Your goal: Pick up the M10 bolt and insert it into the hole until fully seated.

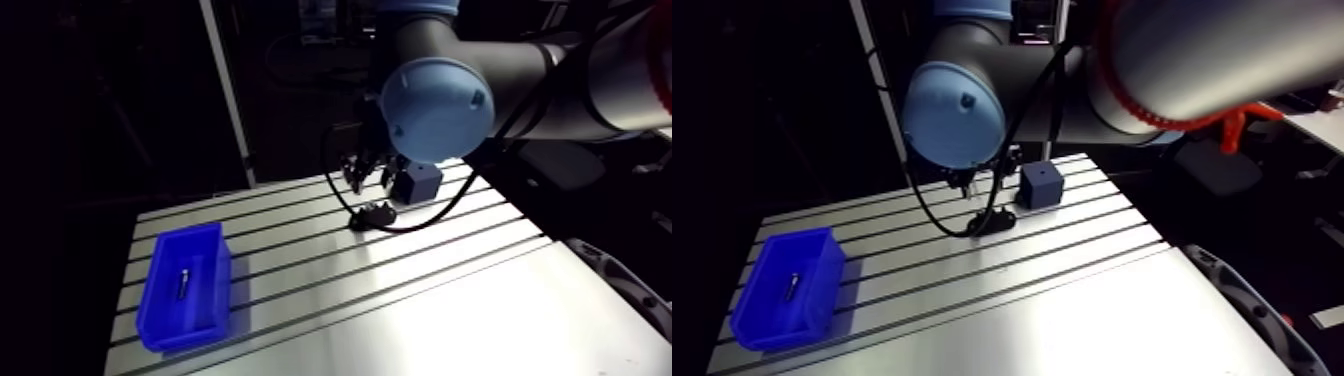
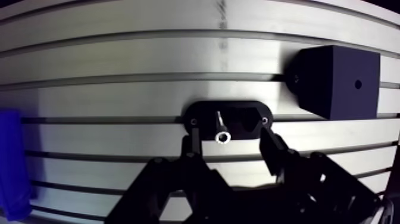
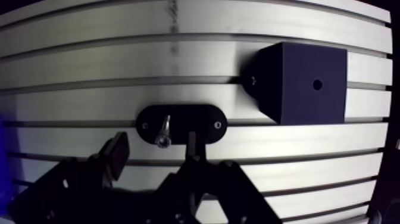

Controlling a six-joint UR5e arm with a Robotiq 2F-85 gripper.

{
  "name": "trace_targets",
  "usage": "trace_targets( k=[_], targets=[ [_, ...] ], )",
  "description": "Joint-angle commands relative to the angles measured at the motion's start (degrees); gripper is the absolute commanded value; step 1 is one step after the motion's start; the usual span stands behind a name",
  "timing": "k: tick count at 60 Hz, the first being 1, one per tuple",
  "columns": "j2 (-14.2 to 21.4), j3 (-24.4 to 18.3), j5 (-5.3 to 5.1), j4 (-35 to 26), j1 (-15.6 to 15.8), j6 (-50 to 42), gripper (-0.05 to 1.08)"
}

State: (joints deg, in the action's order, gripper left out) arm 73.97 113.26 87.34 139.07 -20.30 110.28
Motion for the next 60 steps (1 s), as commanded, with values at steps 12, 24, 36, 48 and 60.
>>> trace_targets(
  k=[12,24,36,48,60],
  targets=[
    [-1.39,0.61,0.06,1.26,-0.01,-0.1,0.44],
    [-1.95,0.61,0.06,1.26,0.08,-0.18,0.46],
    [-1.96,0.84,0.14,1.26,0.08,-0.45,0.47],
    [-1.95,1.47,0.15,1.35,-0.01,-0.28,0.47],
    [-1.95,1.4,0.15,1.35,0.08,-0.19,0.47]
  ],
)
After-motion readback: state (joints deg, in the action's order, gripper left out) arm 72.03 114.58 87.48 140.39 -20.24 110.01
